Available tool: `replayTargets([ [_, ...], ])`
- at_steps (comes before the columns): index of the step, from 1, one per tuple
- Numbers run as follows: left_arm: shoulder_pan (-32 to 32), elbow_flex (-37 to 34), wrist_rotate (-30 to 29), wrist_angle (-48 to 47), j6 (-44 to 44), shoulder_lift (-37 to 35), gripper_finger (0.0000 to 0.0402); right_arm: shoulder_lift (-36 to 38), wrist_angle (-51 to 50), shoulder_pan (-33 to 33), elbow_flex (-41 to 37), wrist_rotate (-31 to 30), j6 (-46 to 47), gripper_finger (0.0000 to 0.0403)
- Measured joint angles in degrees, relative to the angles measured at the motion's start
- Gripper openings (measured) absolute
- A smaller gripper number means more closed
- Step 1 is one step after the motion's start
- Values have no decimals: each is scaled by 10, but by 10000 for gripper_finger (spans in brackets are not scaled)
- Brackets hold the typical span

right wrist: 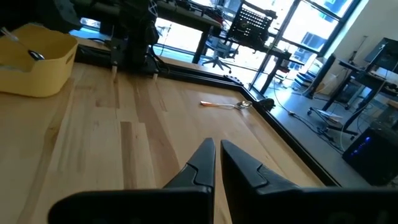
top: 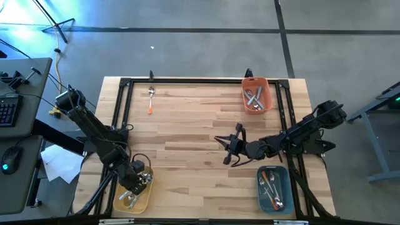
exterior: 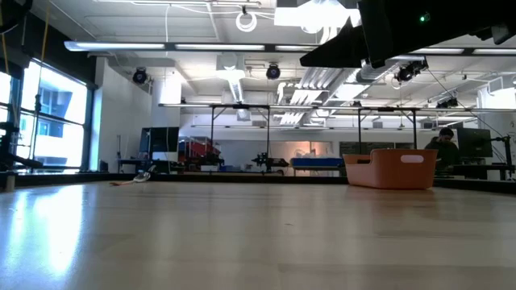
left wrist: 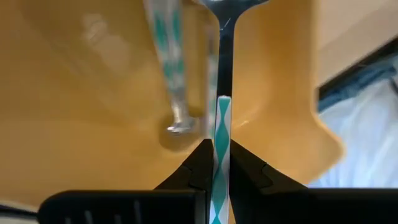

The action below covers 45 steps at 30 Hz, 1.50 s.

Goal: Sort silverware by color (type)
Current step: Put the light blue patterned spoon into the yellow bin, then put the orange spoon into the dark blue bin

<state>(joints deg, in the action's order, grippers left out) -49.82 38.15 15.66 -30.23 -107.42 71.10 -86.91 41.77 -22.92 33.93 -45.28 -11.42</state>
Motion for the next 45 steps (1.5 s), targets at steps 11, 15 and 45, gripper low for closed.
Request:
replayTargets([
  [11,5,0,25,-3,10,24,29,0,0,0,0,7,5,11],
  [15,15,0,26,1,28,24,44,0,0,0,0,7,5,11],
  [45,107,0,126,1,362,-73,94,0,-19,0,0,9,-5,11],
])
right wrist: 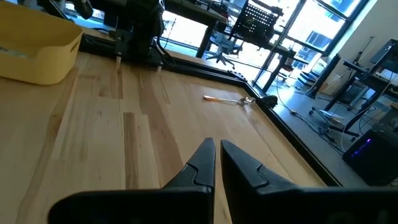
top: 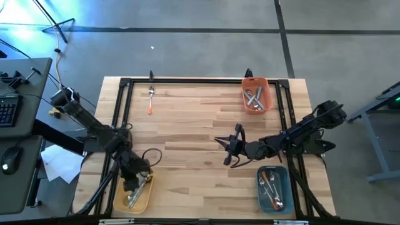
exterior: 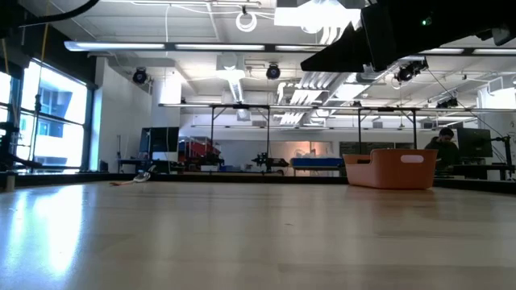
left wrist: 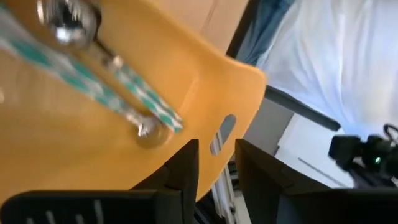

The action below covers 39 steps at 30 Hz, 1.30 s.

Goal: Sort silverware by color (type)
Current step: Put the orange spoon into the dark blue bin

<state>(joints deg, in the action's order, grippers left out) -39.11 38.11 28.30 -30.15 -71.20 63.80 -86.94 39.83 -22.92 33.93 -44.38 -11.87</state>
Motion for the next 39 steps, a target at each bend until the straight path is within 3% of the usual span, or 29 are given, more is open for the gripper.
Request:
replayTargets([
  [4,29,0,-5,-1,79,-4,82,0,0,0,0,0,-1,11],
  [9,83,0,-58,-1,196,-4,61,0,-4,0,0,0,-2,11],
  [11,106,0,-93,-2,240,-4,53,0,-12,0,0,0,-2,11],
  [15,163,0,-222,-33,255,-3,49,0,-39,0,0,0,-6,11],
  [18,214,0,-257,-55,288,0,49,0,-45,0,0,0,3,11],
  [28,402,0,-280,-41,428,0,59,0,-48,0,0,0,9,11],
  [33,510,0,-280,-12,473,0,105,0,-50,0,0,0,9,11],
  [39,629,12,-227,-21,495,6,182,0,-51,1,0,0,9,11],
])
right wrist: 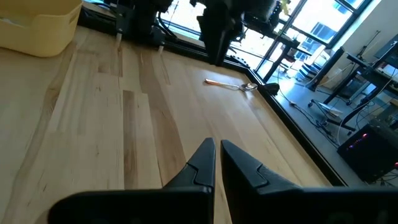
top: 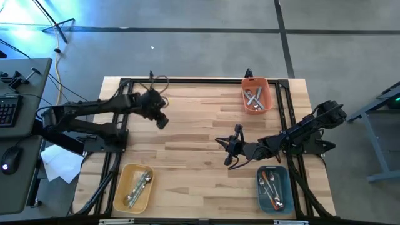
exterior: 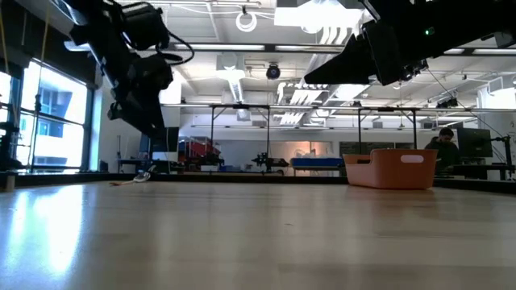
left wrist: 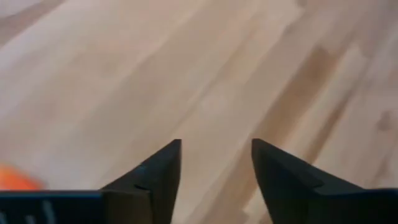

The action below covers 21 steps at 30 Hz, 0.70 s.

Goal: Sort silverware by color (type)
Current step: Put the orange spoon into the dark blue bin

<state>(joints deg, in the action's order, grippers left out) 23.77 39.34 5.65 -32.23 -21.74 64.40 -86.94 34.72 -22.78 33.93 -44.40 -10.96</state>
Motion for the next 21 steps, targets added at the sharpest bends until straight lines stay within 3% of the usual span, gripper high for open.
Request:
replayTargets([
  [4,65,57,1,-90,16,42,214,0,-1,7,0,0,0,11],
  [12,133,156,22,-210,36,179,220,0,-25,27,0,0,33,11],
  [21,169,169,-59,-291,36,270,220,0,-26,17,0,0,32,11],
])
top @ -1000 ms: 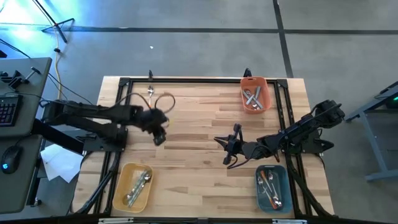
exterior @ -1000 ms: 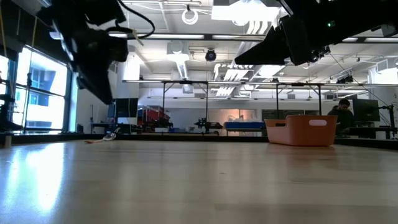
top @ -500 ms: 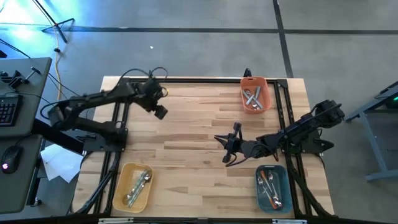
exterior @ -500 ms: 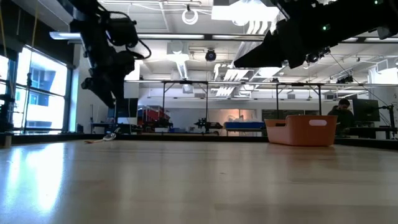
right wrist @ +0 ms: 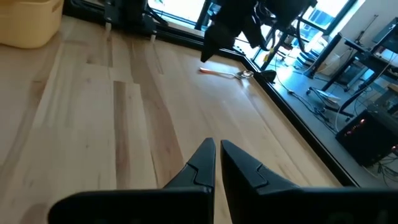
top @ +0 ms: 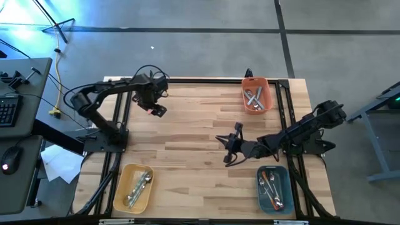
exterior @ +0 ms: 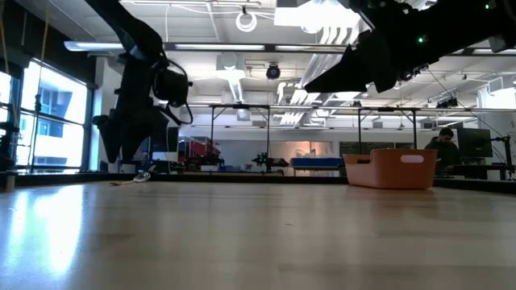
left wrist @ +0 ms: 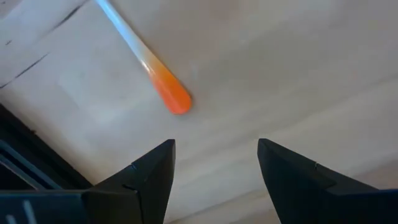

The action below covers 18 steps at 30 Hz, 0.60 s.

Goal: Sort silverware by color (type)
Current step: Put the orange spoon into the dark blue bin

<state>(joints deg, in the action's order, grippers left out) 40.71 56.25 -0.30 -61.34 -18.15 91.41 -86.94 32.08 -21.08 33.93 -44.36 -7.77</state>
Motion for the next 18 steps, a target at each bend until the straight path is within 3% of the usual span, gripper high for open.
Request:
replayTargets([
  [6,16,0,-15,15,22,30,215,0,0,-10,0,0,0,11],
  [18,36,0,-32,49,68,80,156,0,-1,-11,0,0,0,11],
])
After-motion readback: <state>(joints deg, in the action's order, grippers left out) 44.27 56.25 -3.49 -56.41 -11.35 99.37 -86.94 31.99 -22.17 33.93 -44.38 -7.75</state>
